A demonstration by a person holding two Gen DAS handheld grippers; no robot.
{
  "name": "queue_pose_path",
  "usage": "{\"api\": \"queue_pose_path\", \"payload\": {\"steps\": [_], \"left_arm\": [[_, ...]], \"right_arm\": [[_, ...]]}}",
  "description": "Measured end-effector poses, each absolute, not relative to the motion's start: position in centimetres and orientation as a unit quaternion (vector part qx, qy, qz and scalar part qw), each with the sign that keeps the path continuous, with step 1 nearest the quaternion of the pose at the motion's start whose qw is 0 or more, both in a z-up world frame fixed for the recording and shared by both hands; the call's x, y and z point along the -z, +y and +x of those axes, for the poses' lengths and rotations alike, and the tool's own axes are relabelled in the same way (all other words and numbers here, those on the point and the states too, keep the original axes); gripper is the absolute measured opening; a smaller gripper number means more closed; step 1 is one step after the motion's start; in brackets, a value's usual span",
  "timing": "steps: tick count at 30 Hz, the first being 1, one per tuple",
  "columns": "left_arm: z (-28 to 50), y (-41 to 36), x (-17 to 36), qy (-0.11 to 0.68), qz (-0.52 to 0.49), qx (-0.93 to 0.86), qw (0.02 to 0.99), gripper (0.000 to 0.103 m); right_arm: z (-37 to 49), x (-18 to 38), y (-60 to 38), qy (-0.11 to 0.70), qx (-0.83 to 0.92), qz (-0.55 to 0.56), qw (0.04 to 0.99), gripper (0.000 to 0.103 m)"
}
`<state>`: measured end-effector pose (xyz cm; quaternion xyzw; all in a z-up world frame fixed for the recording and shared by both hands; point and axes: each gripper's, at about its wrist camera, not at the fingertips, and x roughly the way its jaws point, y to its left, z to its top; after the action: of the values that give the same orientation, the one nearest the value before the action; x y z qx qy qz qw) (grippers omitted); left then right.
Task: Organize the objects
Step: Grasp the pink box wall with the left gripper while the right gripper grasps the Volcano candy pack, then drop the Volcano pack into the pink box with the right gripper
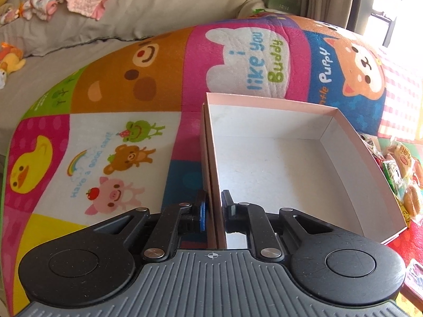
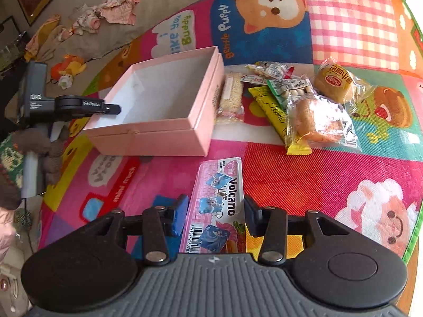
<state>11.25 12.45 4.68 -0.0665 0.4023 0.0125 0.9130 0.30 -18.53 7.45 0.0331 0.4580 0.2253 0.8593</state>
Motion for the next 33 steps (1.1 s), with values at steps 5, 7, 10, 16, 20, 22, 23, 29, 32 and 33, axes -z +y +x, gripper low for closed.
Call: {"api": "queue_pose_path", "payload": {"steps": [5, 7, 10, 16, 20, 22, 23, 29, 32, 33], "left_arm": [[11.1, 12.4, -4.6, 0.4, -0.073, -0.005, 0.914, 0.014], [11.1, 12.6, -4.5, 0.398, -0.079, -0.003, 0.914, 0.015], [11.1, 12.8, -4.5, 0.397, -0.089, -0.002, 0.913, 0.015], [11.0, 13.1, -4.4, 0.396, -0.1, -0.001, 0.913, 0.016], [11.1, 12.9, -4.4, 0.395, -0.096, 0.001, 0.914, 0.016], [11.0, 12.9, -4.5, 0.394, -0.095, 0.001, 0.914, 0.016], [11.0, 12.9, -4.4, 0.393, -0.095, 0.001, 0.915, 0.016], [11.0, 13.2, -4.4, 0.392, -0.1, 0.004, 0.914, 0.016], [10.9, 13.0, -4.5, 0.394, -0.096, 0.004, 0.914, 0.016], [10.9, 13.0, -4.5, 0.395, -0.095, 0.005, 0.914, 0.017]], "right_arm": [[0.3, -12.0, -15.8, 0.421, -0.277, 0.057, 0.862, 0.043], [1.5, -13.9, -14.2, 0.399, -0.292, 0.065, 0.867, 0.043], [4.2, -16.4, -11.2, 0.343, -0.294, 0.076, 0.889, 0.043], [11.0, -17.1, -7.5, 0.325, -0.284, 0.117, 0.895, 0.058], [12.0, -16.2, -10.3, 0.316, -0.239, 0.103, 0.912, 0.058], [12.6, -15.1, -12.3, 0.328, -0.214, 0.103, 0.914, 0.058], [13.1, -14.1, -13.7, 0.341, -0.197, 0.104, 0.913, 0.058], [16.5, -6.7, -17.8, 0.433, -0.139, 0.136, 0.88, 0.049], [18.1, -3.8, -18.3, 0.46, -0.129, 0.174, 0.861, 0.046], [18.6, -3.1, -18.3, 0.462, -0.127, 0.183, 0.858, 0.046]]}}
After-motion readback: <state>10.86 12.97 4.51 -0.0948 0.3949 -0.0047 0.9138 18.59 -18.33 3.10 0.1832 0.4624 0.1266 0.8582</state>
